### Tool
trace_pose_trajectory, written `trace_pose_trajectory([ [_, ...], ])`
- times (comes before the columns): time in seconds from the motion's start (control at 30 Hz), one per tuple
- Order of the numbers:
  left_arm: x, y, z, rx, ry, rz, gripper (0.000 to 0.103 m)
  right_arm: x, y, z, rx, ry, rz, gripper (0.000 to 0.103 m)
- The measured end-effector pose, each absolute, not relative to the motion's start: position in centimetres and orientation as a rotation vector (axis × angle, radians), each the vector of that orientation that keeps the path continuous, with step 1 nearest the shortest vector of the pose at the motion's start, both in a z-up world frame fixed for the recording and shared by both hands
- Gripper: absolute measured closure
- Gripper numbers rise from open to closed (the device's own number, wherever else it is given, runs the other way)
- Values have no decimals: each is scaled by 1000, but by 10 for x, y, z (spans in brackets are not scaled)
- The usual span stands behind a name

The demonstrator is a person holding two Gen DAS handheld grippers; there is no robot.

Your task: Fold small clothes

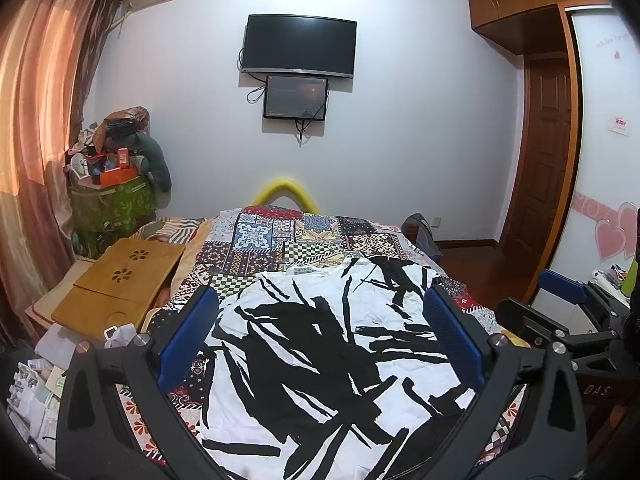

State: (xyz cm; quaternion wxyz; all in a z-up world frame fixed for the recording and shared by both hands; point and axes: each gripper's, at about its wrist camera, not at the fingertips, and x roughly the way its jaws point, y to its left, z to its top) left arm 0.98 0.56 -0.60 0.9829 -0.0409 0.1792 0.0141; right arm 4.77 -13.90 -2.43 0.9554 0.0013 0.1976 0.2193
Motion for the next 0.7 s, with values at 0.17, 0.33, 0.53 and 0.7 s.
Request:
trace_pose_trajectory([
  [0.17,10,6,-6,-82,361,27,0,49,-139,-25,2,403,446,0],
  [0.33,10,6,-6,-82,359,30,0,49,-139,-25,3,402,447,0],
  [0.53,10,6,-6,-82,361,28,0,50,-139,-25,2,404,446,0],
  [0.7,12,6,-6,-84,367,25,0,50,-139,-25,2,405,447,0],
])
